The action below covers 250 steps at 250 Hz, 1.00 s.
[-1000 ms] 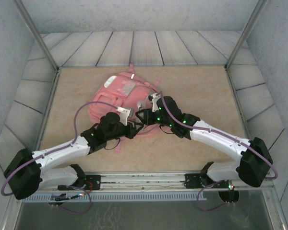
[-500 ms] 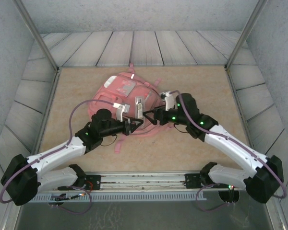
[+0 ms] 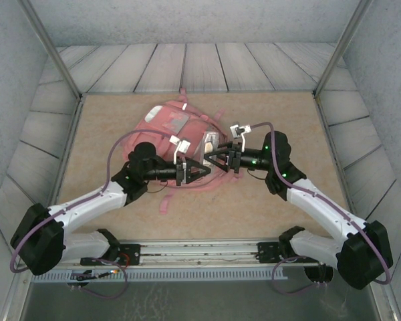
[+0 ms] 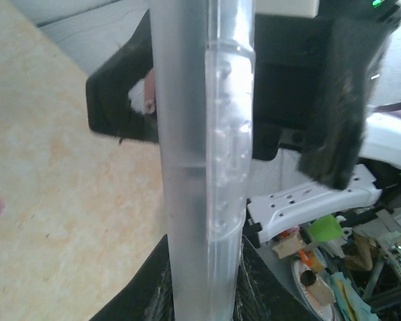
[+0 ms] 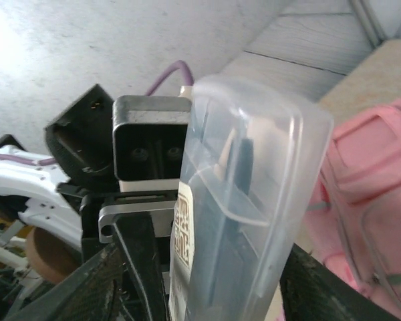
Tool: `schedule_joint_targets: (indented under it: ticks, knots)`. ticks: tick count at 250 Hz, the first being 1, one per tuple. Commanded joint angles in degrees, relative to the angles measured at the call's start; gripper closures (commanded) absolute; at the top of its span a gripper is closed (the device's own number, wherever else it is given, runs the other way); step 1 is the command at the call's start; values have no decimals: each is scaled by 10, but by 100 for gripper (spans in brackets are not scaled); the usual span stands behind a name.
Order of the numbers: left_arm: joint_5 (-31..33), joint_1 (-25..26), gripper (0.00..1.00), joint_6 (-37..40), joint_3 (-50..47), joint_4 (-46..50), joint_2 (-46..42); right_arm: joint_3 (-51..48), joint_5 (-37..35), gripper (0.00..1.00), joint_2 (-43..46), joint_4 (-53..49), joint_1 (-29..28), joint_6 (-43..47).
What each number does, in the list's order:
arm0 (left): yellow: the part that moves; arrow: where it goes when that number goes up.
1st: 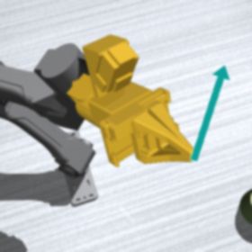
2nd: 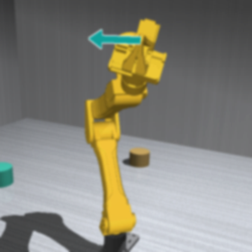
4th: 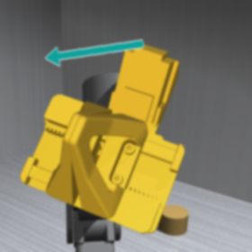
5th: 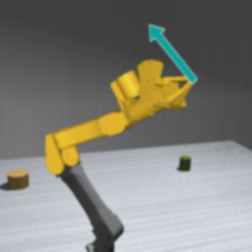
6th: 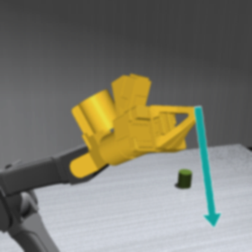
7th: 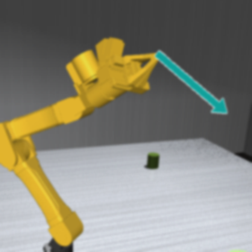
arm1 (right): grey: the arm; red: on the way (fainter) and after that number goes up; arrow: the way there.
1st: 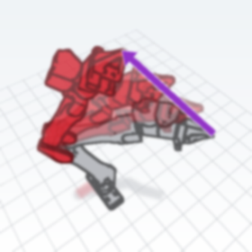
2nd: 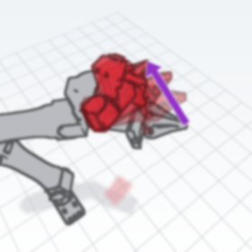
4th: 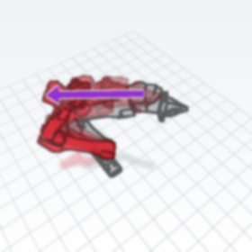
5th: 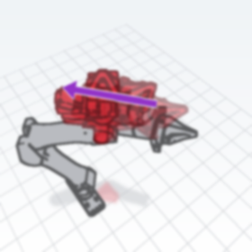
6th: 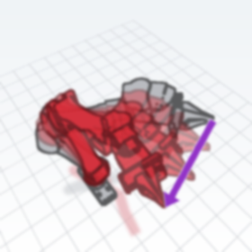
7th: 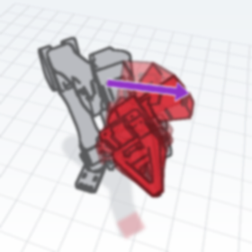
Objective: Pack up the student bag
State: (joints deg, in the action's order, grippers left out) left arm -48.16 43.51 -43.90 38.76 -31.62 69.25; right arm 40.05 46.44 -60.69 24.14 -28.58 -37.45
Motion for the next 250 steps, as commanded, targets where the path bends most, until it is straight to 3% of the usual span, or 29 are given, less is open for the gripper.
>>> schedule_joint_targets:
  ticks: [1, 63, 93, 115, 134, 162, 193, 250]
  knots:
    - [-38, -3, 87, -13, 13, -69, 10, -9, 40, 47, 1, 67, 0, -22]
    - [-52, -3, 86, -31, 18, -89, 26, -8, 23, 62, 18, 82, 0, -24]
    - [-45, -3, 80, -29, 17, -83, 21, -7, 21, 70, 16, 89, 0, -29]
    - [-35, -3, 69, -23, 17, -72, 14, -5, 16, 73, 14, 83, 1, -30]
    - [-24, -4, 54, -7, 19, -47, 7, 0, 3, 77, 17, 62, 2, -21]
    - [2, -4, 45, 53, 27, 48, -8, 14, -21, 83, 27, -10, 12, 9]
    - [92, -5, 44, 165, 71, 267, -37, 37, -63, 87, 39, -119, 27, 50]
    - [356, -3, 43, 259, 122, 452, -27, 53, -126, 93, 31, -244, 81, 55]
